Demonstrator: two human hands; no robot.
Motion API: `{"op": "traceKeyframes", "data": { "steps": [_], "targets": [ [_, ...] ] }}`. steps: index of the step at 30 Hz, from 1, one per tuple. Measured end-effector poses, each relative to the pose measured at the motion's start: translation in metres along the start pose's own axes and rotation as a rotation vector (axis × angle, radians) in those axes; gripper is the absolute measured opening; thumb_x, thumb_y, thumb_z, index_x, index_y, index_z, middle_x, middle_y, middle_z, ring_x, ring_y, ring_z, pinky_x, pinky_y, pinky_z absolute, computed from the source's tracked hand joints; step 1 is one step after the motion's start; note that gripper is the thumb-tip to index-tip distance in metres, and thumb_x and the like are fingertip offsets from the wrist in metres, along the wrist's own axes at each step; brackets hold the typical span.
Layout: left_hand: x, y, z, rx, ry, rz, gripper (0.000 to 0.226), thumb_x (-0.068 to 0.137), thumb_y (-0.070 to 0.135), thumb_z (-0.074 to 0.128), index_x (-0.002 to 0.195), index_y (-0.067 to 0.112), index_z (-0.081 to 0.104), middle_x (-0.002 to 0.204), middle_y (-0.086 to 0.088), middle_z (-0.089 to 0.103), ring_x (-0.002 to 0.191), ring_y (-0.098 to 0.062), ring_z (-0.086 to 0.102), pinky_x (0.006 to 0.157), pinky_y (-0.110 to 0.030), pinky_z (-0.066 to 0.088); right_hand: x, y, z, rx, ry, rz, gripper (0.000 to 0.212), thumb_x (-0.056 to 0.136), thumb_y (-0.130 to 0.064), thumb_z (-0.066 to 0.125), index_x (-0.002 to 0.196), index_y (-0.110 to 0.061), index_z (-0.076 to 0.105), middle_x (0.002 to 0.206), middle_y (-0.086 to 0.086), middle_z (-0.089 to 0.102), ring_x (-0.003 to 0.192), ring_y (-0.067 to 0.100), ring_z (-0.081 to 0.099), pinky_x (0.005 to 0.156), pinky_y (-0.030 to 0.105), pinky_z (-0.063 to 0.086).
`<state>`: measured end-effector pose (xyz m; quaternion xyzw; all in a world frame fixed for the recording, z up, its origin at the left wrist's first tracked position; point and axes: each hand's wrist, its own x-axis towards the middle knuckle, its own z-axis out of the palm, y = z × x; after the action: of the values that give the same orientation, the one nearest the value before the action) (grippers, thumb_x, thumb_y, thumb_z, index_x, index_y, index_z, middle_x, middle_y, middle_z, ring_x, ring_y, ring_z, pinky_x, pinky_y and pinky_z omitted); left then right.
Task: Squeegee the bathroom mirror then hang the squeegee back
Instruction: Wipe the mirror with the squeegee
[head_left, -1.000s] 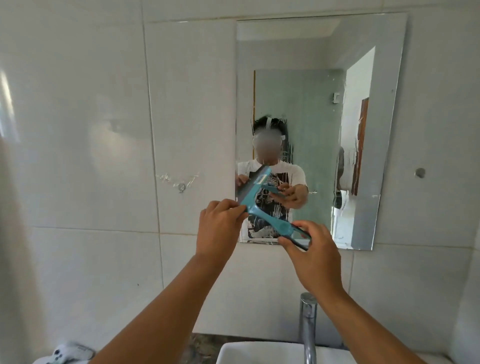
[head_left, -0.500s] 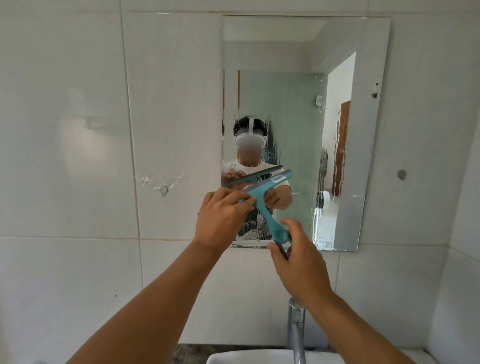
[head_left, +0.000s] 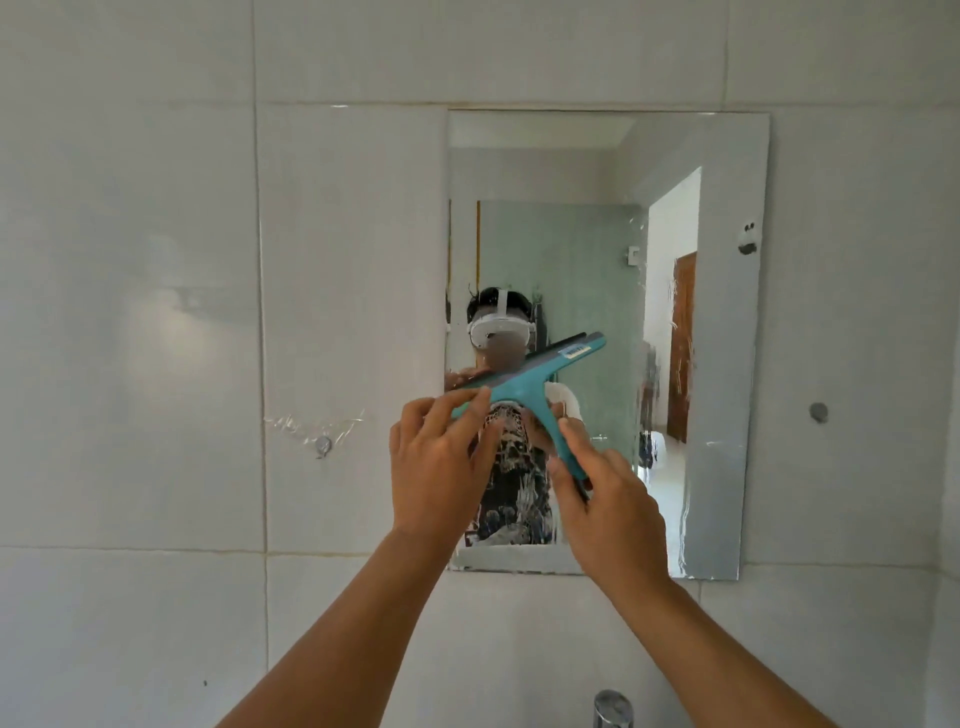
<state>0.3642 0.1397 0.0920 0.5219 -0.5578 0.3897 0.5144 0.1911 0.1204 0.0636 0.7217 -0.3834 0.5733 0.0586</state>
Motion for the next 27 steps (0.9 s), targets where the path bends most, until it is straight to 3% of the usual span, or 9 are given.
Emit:
{"op": "traceKeyframes", "data": {
  "steps": [3,8,10,14,20,23,27],
  "targets": [
    [-0.006,-0.006,-0.002,-0.120,0.083,-0.135,0.045,0.095,0.040,0.051,0.135,0.022,0.056,0.121,-0.001,0.061,0.109,-0.020,0.047,0.091,-0.032,0.040,0.036,0.000,-0.004,-0.034,0.024,-0.028,0.051,0.095,-0.048,0.047,0.144,-0.037,0.040,0.091,-0.010,0.052,0.061,0.004,0.050,0.052,0.017,0.047],
    [-0.025,-0.028,0.008,-0.251,-0.079,-0.335,0.051,0.096,0.041,0.055,0.143,0.026,0.045,0.130,0.002,0.054,0.116,-0.010,0.040,0.098,-0.033,0.043,0.092,-0.003,-0.011,-0.122,0.053,-0.104,0.049,0.097,-0.048,0.043,0.144,-0.036,0.041,0.085,-0.003,0.053,0.059,0.005,0.048,0.045,0.016,0.037],
    [-0.027,-0.038,0.014,-0.271,-0.154,-0.317,0.050,0.094,0.042,0.056,0.142,0.031,0.046,0.130,0.006,0.053,0.114,-0.004,0.038,0.100,-0.033,0.044,0.112,-0.007,-0.011,-0.148,0.048,-0.129,0.050,0.097,-0.051,0.040,0.145,-0.038,0.040,0.085,-0.003,0.052,0.060,0.006,0.049,0.046,0.019,0.040],
    [-0.013,-0.051,0.022,-0.266,-0.246,-0.192,0.053,0.096,0.045,0.052,0.147,0.038,0.039,0.131,0.010,0.048,0.119,-0.008,0.041,0.100,-0.026,0.040,0.150,-0.017,-0.010,-0.207,0.002,-0.239,0.050,0.099,-0.050,0.036,0.148,-0.039,0.033,0.091,-0.002,0.050,0.063,0.010,0.052,0.047,0.020,0.039],
    [0.039,-0.068,0.030,-0.228,-0.204,-0.192,0.053,0.099,0.042,0.048,0.149,0.033,0.035,0.143,0.004,0.043,0.130,-0.014,0.039,0.104,-0.027,0.037,0.207,-0.040,-0.008,-0.278,0.022,-0.352,0.047,0.100,-0.046,0.037,0.147,-0.041,0.031,0.093,-0.001,0.048,0.064,0.012,0.050,0.051,0.023,0.044],
    [0.054,-0.074,0.036,-0.197,-0.210,-0.159,0.052,0.099,0.040,0.050,0.149,0.034,0.034,0.144,0.005,0.042,0.130,-0.015,0.039,0.098,-0.024,0.035,0.230,-0.052,-0.012,-0.323,0.066,-0.406,0.045,0.101,-0.045,0.037,0.146,-0.042,0.033,0.093,-0.001,0.047,0.070,0.015,0.051,0.059,0.030,0.048],
    [0.056,-0.081,0.044,-0.181,-0.257,-0.113,0.053,0.098,0.037,0.053,0.148,0.038,0.035,0.144,0.004,0.042,0.128,-0.017,0.039,0.098,-0.029,0.042,0.259,-0.064,-0.023,-0.422,0.073,-0.479,0.044,0.101,-0.045,0.034,0.145,-0.043,0.034,0.094,0.003,0.048,0.077,0.021,0.052,0.073,0.041,0.051]
  ]
}}
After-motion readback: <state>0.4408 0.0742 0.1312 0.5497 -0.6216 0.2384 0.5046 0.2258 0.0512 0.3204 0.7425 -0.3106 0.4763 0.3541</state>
